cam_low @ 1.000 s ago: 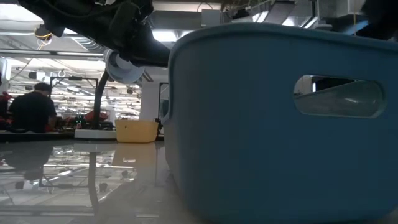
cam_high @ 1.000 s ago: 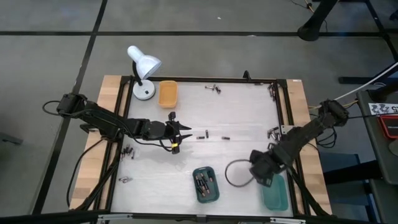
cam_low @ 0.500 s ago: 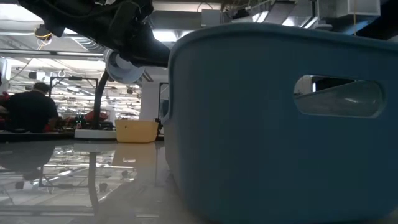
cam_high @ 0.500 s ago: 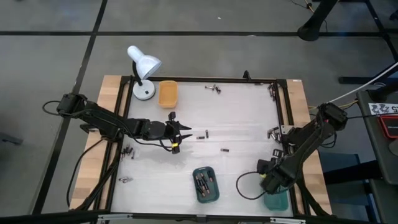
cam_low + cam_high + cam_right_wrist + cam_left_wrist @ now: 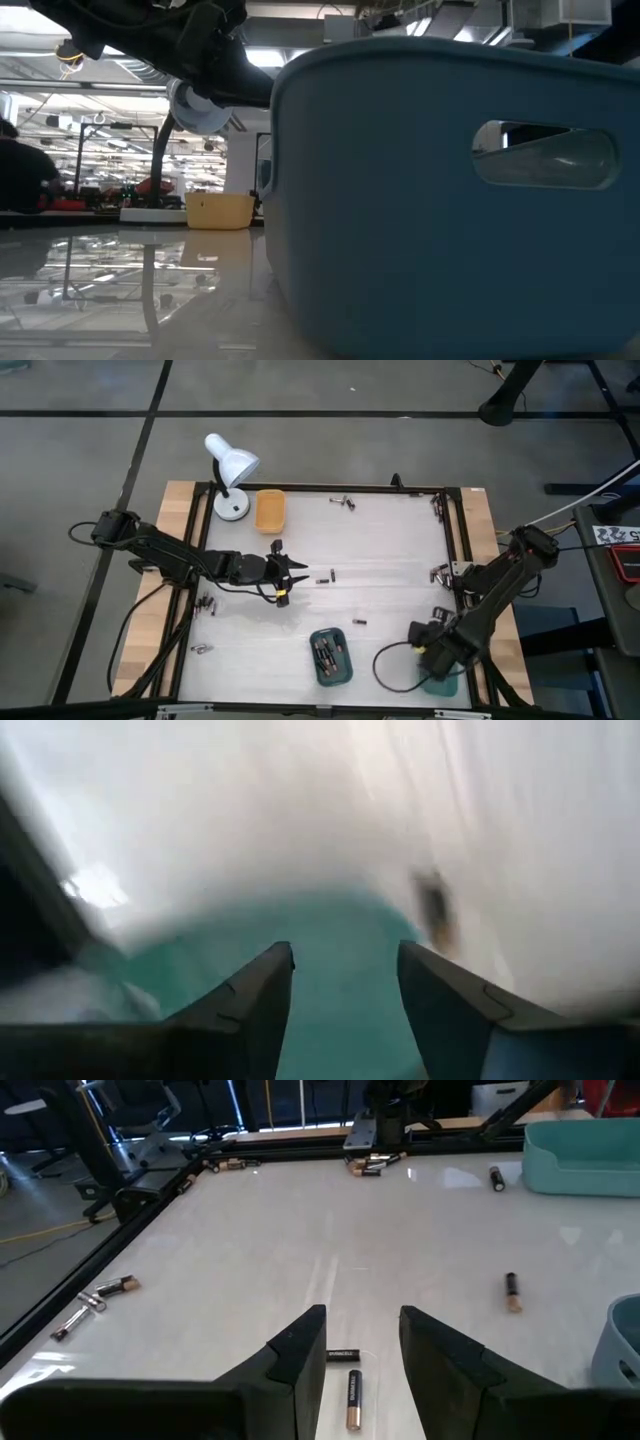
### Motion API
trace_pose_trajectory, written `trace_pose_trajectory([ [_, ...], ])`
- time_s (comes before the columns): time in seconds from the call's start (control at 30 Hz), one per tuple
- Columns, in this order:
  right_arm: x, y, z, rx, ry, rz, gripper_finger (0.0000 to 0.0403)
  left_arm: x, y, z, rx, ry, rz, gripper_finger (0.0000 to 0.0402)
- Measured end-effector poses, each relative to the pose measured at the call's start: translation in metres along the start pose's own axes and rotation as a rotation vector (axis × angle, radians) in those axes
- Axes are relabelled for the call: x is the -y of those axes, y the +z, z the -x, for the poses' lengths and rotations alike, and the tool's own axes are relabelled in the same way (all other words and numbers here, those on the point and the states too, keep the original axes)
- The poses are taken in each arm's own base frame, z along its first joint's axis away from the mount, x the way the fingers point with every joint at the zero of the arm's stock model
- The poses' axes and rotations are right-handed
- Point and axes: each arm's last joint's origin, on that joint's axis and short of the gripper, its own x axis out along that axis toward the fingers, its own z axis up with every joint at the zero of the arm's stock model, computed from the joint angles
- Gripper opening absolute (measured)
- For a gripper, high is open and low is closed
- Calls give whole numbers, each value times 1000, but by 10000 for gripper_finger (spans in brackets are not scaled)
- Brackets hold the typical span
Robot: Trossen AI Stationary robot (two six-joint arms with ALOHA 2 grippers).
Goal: Sort batteries
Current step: Put the black battery into the blue bin
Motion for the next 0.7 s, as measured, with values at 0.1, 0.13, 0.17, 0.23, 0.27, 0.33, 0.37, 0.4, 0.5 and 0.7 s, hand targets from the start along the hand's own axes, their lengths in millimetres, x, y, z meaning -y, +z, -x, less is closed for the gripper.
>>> trace_pose_trajectory([
  [0.1,-21,15,5,278,129,66,183,0,0,0,0,0,2,119],
  [0.13,-28,19,2,349,141,105,183,0,0,0,1,0,4,119],
  [0.17,-35,23,-5,403,131,148,183,0,0,0,0,0,7,119],
  [0.23,-45,29,-28,473,43,226,183,0,0,0,1,0,12,119],
  [0.27,-49,31,-41,499,-3,256,183,0,0,0,1,0,13,119],
  [0.33,-57,35,-64,546,-71,308,183,0,0,0,1,0,15,119],
  [0.37,-59,37,-75,564,-106,322,183,0,0,0,2,0,17,119],
  [0.4,-61,38,-84,582,-138,334,183,0,0,0,1,0,16,119],
  [0.5,-64,39,-104,602,-189,340,183,0,0,0,1,0,17,119],
  [0.7,-68,44,-112,639,-130,290,183,0,0,0,0,0,12,119],
])
